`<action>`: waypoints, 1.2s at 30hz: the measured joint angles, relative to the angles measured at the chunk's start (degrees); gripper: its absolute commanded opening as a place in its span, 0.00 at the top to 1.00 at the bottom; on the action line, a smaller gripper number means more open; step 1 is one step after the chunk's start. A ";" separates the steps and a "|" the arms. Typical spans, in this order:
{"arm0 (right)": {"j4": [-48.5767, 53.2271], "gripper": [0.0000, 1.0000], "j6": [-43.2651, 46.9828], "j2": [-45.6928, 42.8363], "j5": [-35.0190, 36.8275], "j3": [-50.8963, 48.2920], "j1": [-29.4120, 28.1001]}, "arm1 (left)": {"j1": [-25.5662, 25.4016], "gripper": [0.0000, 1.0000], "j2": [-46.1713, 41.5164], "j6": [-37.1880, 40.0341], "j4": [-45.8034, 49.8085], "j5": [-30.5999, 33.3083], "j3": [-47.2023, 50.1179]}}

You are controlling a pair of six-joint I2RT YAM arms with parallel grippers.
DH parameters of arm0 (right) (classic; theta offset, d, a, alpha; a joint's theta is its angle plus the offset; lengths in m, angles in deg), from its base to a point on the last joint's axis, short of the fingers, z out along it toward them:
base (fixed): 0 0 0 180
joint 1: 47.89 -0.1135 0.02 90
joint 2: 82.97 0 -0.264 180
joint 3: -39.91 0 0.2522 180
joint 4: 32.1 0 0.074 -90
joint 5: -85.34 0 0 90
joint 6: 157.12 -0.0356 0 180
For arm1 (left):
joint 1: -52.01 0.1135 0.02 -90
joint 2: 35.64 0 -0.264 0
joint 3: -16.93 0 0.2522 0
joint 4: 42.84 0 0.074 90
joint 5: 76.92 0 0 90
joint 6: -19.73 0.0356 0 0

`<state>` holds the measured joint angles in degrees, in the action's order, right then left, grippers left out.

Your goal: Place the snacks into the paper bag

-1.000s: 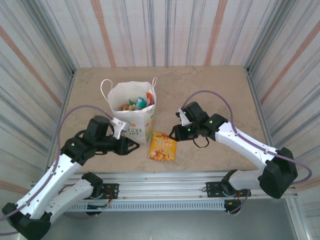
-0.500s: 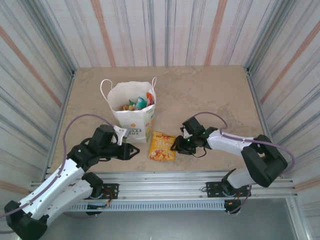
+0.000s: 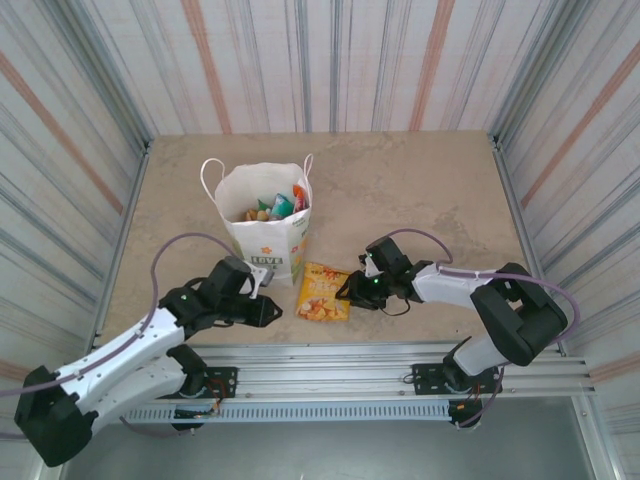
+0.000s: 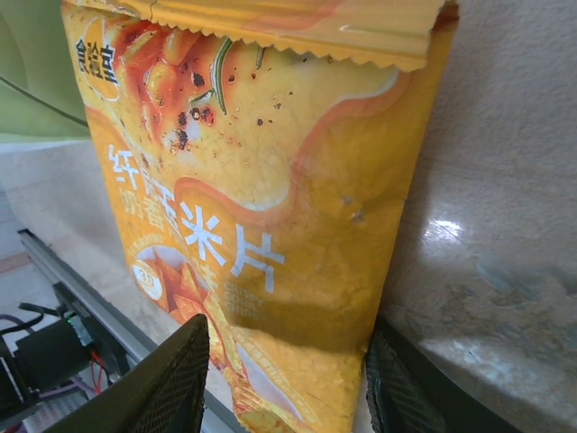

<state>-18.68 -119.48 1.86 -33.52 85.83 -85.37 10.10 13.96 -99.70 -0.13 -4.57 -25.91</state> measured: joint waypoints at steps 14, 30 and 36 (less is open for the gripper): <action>-8.52 0.52 -1.11 2.23 -4.11 -2.29 0.39 | -2.47 0.84 15.78 2.03 -16.37 4.39 3.34; -14.40 0.54 -1.27 3.17 -5.51 -4.04 0.39 | -3.98 0.85 25.46 7.21 -24.39 6.14 1.97; -16.90 0.67 -2.67 4.94 -4.85 -4.02 0.39 | -4.35 0.85 26.69 7.85 -24.81 6.14 1.05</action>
<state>-35.57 -122.15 6.80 -38.37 81.81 -84.97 5.75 40.65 -91.86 -24.94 1.57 -24.86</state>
